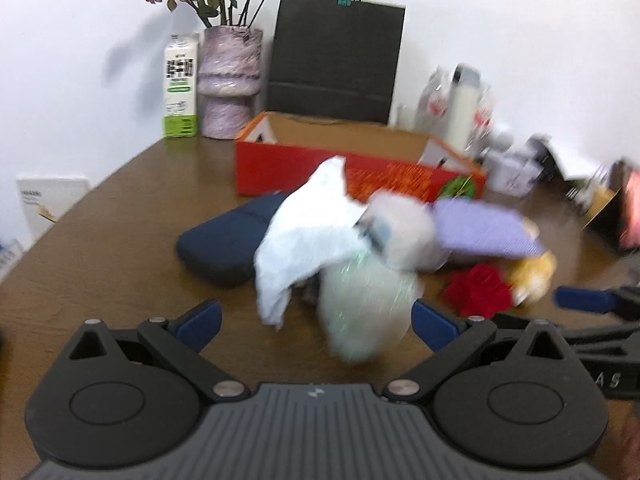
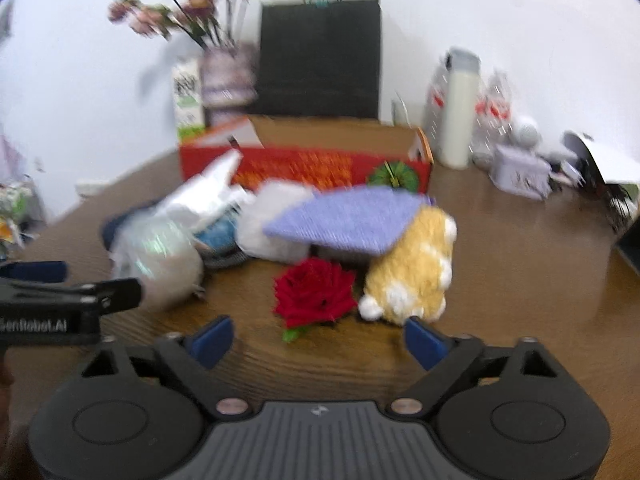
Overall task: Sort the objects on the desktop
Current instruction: 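Grasp the clear plastic bag with the left tool while the right tool grasps the red rose, then carry both into the cardboard box and open both tools to drop them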
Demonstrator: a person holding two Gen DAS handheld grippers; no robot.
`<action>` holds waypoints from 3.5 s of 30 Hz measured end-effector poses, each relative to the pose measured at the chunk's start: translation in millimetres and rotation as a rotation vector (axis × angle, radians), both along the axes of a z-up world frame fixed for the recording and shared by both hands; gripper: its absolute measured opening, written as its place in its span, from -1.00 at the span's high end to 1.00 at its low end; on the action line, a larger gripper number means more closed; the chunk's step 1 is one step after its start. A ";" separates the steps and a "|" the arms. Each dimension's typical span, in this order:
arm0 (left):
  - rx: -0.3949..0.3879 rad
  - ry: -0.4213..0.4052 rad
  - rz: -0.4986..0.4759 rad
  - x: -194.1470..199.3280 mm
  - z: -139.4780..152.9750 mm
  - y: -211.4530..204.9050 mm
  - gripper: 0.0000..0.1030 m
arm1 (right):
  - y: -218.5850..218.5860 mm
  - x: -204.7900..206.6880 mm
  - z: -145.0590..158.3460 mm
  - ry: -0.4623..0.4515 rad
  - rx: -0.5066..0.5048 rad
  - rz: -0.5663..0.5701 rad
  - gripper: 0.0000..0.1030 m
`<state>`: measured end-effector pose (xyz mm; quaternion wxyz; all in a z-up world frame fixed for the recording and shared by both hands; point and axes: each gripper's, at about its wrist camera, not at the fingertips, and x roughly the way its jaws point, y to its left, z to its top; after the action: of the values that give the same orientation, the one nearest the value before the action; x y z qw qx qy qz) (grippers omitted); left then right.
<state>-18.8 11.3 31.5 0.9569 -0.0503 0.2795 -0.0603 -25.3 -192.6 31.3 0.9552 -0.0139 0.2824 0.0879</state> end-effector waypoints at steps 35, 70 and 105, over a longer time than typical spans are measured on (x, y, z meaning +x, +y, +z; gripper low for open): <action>-0.171 0.079 -0.238 -85.9 28.6 -14.0 0.21 | -9.5 -80.7 25.4 0.033 0.036 0.157 0.38; 0.131 0.088 0.067 346.0 49.0 -12.9 0.12 | -19.0 345.2 54.3 0.182 -0.031 -0.082 0.36; -0.038 -0.123 0.034 111.7 118.4 -24.3 -1.00 | -39.8 152.5 100.9 0.038 0.072 -0.029 -0.84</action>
<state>92.9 -13.0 149.9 0.9720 -0.0696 0.2182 -0.0522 127.1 -232.4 132.3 0.9506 0.0262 0.2975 0.0842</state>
